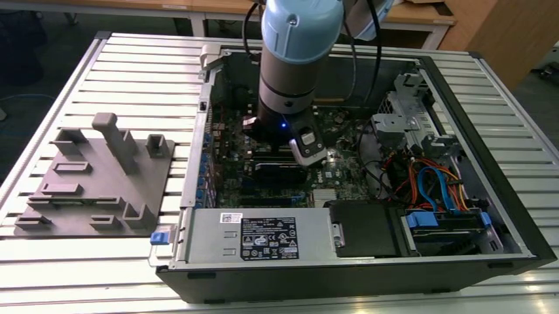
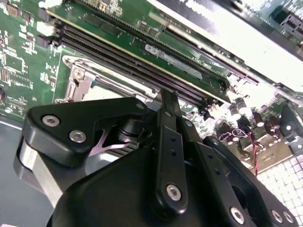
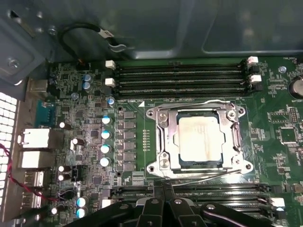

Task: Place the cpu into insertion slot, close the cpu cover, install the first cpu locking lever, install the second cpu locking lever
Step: 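Install the second cpu locking lever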

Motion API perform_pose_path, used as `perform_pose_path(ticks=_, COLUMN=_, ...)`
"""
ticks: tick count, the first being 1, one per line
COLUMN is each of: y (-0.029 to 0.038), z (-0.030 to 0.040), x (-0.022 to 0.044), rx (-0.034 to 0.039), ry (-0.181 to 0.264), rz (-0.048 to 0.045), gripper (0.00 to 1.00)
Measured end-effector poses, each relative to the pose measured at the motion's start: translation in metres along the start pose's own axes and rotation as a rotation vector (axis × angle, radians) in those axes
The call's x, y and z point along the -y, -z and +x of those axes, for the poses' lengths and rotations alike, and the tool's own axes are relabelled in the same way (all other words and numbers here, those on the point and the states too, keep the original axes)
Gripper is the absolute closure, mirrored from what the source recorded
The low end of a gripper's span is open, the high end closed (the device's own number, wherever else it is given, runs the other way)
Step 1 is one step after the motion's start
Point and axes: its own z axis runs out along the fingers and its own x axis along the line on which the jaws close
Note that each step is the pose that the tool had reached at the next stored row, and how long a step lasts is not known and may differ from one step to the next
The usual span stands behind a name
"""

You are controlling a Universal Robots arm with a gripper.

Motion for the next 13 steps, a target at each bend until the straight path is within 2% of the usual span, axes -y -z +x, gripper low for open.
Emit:
perform_pose_path(ticks=3, y=-0.0014, z=0.0018, x=0.0005, rx=-0.0007, ry=0.000, rz=-0.0180, gripper=0.90)
perform_pose_path(ticks=5, y=-0.0032, z=0.0024, x=0.0011, rx=-0.0010, ry=0.001, rz=-0.0263, gripper=0.90)
perform_pose_path(ticks=9, y=-0.0062, z=0.0024, x=0.0027, rx=-0.0015, ry=0.001, rz=-0.0370, gripper=0.90)
perform_pose_path(ticks=13, y=-0.0061, z=0.0023, x=0.0041, rx=-0.0014, ry=0.000, rz=-0.0405, gripper=0.90)
